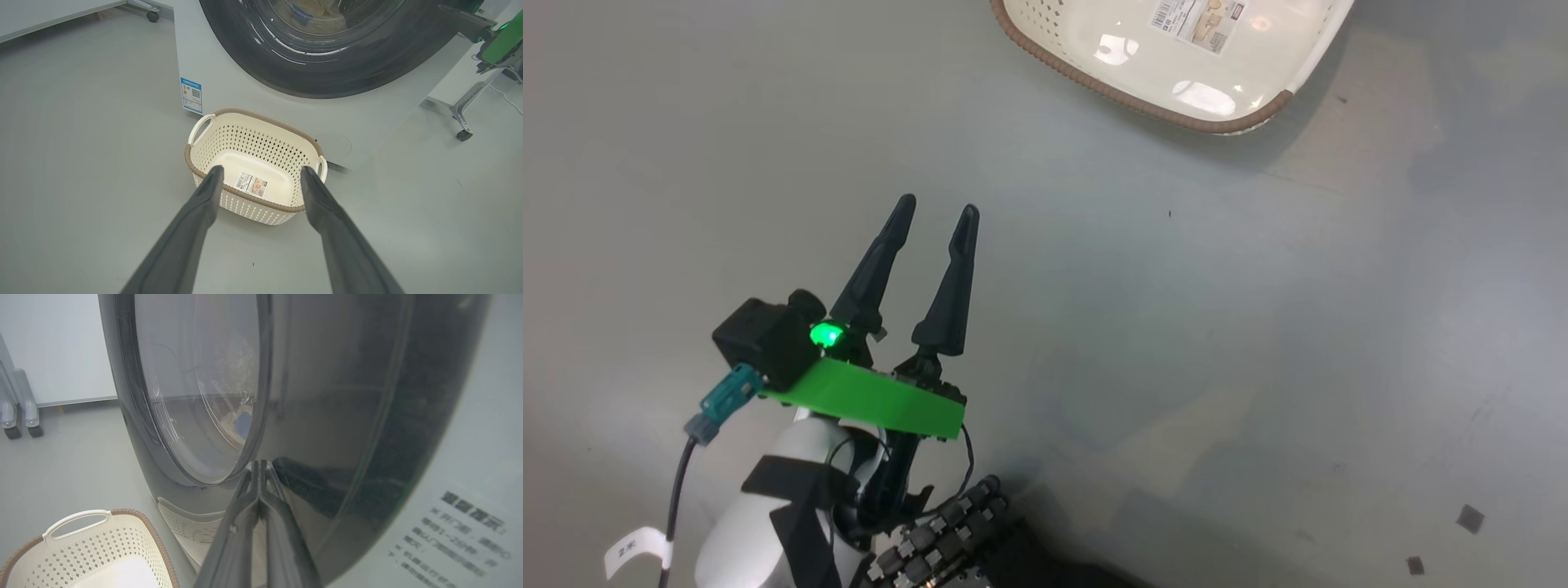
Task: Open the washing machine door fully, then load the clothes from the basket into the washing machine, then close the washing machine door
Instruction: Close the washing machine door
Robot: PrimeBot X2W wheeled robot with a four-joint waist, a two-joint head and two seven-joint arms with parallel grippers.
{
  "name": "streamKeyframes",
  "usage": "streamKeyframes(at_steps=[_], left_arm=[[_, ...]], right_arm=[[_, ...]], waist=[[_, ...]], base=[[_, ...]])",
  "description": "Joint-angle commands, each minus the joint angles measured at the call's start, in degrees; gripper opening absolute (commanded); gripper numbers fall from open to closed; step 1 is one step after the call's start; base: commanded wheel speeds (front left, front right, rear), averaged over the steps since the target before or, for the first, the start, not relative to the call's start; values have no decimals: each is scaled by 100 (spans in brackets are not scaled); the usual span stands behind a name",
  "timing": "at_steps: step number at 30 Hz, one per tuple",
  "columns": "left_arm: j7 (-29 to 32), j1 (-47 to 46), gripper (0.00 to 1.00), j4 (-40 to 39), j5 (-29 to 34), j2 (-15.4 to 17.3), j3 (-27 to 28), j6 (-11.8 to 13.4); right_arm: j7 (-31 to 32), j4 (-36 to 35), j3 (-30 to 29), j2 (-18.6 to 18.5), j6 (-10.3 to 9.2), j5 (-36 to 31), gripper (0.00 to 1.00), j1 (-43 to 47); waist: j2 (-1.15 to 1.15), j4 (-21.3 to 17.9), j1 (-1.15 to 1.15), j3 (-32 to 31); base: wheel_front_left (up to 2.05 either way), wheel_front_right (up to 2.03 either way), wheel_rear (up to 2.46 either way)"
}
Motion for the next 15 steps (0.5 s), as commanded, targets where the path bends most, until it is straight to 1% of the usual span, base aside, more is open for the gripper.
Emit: streamKeyframes(at_steps=[1,9,15], left_arm=[[-38,2,100,-107,-66,161,211,-19],[-38,13,100,-95,-48,159,234,-19],[-38,71,100,-88,3,209,283,-19]], right_arm=[[-34,-146,-196,57,-26,-94,0,-275],[-34,-157,-580,219,-26,-433,0,-185],[-34,-174,-639,423,-26,-418,0,181]], waist=[[0,13,0,4],[0,-32,0,-84],[0,-173,0,-332]], base=[[0,0,0],[0,0,0],[0,0,0]])
